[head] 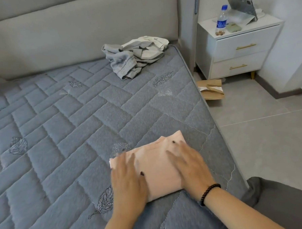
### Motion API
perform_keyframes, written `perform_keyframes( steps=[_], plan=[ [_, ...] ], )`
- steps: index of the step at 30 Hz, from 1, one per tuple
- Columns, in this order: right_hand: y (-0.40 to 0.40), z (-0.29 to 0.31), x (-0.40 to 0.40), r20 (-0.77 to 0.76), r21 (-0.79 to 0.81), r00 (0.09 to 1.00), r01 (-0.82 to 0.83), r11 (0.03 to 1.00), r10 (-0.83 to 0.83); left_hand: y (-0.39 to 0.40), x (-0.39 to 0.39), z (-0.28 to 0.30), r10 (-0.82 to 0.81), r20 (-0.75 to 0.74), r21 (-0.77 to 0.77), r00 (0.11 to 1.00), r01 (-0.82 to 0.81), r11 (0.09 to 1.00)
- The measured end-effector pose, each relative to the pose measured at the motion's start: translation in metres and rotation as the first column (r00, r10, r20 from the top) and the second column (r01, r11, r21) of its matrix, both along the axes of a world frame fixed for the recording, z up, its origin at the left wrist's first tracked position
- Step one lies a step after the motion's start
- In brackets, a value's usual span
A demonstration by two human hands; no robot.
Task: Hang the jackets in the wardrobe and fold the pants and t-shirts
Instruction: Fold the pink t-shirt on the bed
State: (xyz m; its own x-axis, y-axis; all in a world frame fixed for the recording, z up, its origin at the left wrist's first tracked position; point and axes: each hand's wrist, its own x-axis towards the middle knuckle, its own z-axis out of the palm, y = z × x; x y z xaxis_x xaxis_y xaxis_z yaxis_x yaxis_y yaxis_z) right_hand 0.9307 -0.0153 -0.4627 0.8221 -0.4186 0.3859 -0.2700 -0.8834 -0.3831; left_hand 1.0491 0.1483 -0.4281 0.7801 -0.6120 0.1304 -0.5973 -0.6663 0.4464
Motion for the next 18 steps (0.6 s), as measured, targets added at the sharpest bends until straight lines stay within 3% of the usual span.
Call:
perform_keyframes(
  steps=[2, 3, 6, 12, 14, 16, 18],
  plan=[
    [0.006, -0.007, 0.016, -0.184, -0.093, 0.969, -0.187, 0.978, 0.167, -0.014, 0.002, -0.017, -0.076, -0.008, 0.241, 0.997, 0.076, 0.968],
    [0.007, -0.014, 0.021, -0.286, -0.084, 0.943, -0.2, 0.976, 0.169, -0.016, 0.004, -0.03, -0.053, -0.024, 0.318, 0.998, 0.058, 0.946],
    [0.001, -0.032, 0.021, -0.454, -0.017, 0.888, -0.094, 0.995, 0.076, -0.016, 0.006, -0.06, -0.002, 0.03, 0.306, 1.0, -0.007, 0.952],
    [-0.008, -0.043, 0.021, -0.467, 0.028, 0.884, 0.015, 0.999, 0.0, -0.013, 0.01, -0.076, 0.01, 0.112, 0.293, 0.994, -0.042, 0.955],
    [-0.013, -0.046, 0.023, -0.467, 0.044, 0.883, 0.085, 0.995, -0.055, -0.016, 0.008, -0.076, 0.145, 0.094, 0.259, 0.985, -0.164, 0.952],
    [-0.017, -0.048, 0.025, -0.439, 0.064, 0.891, 0.158, 0.985, -0.115, -0.021, 0.007, -0.073, 0.341, -0.028, 0.173, 0.94, -0.331, 0.928],
    [-0.021, -0.048, 0.029, -0.424, 0.16, 0.882, 0.293, 0.943, -0.203, -0.023, 0.008, -0.071, 0.419, -0.105, 0.13, 0.902, -0.406, 0.905]
  ],
)
